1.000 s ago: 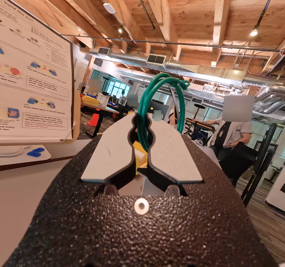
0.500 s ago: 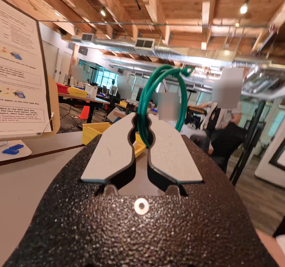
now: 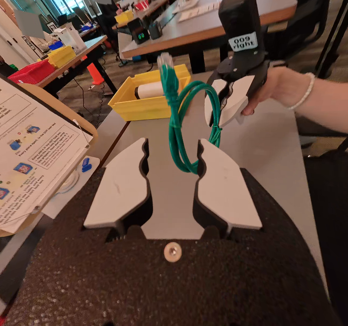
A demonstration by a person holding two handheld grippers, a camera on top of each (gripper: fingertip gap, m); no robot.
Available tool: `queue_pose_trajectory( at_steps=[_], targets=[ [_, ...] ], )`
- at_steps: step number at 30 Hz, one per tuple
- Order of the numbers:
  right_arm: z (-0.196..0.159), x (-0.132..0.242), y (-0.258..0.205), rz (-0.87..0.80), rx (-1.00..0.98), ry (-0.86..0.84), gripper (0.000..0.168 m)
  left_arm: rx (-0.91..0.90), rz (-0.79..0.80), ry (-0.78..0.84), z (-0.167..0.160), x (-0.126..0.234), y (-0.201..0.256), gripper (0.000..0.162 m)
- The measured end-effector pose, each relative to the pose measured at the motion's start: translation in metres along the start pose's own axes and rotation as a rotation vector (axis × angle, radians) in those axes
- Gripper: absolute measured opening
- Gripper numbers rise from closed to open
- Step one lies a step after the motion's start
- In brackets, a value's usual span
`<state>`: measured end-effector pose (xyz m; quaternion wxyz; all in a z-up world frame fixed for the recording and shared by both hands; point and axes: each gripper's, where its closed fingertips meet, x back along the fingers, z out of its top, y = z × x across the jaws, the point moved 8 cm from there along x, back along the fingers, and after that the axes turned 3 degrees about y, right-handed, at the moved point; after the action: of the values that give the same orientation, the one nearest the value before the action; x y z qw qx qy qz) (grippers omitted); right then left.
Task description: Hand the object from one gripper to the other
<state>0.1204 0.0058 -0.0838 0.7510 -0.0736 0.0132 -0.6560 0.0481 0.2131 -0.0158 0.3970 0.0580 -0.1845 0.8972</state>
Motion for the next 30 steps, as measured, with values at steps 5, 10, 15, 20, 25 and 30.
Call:
queue_pose_trajectory(
  at_steps=[5, 10, 15, 20, 25, 30],
  targets=[
    [-0.011, -0.006, 0.002, -0.019, -0.006, -0.082, 0.011, -0.049, -0.049, -0.105, 0.004, -0.01, 0.002, 0.039],
    [-0.01, -0.009, -0.002, -0.032, 0.027, -0.113, 0.011, -0.119, -0.054, -0.174, 0.002, -0.018, 0.003, 0.013],
    [0.0, 0.003, 0.009, -0.159, 0.034, 0.07, 0.029, -0.037, 0.029, -0.114, 0.0, -0.02, 0.0, 0.012],
    [0.008, 0.011, 0.017, -0.245, -0.014, 0.229, 0.065, 0.298, 0.219, 0.175, -0.002, -0.01, -0.018, 0.011],
    [0.012, -0.005, 0.012, -0.172, -0.132, 0.439, 0.059, 0.578, 0.179, 0.481, -0.012, -0.017, -0.012, 0.011],
    [0.012, -0.015, 0.005, -0.213, -0.088, 0.506, 0.02, 0.652, 0.141, 0.556, -0.027, -0.033, 0.004, 0.012]
  ],
)
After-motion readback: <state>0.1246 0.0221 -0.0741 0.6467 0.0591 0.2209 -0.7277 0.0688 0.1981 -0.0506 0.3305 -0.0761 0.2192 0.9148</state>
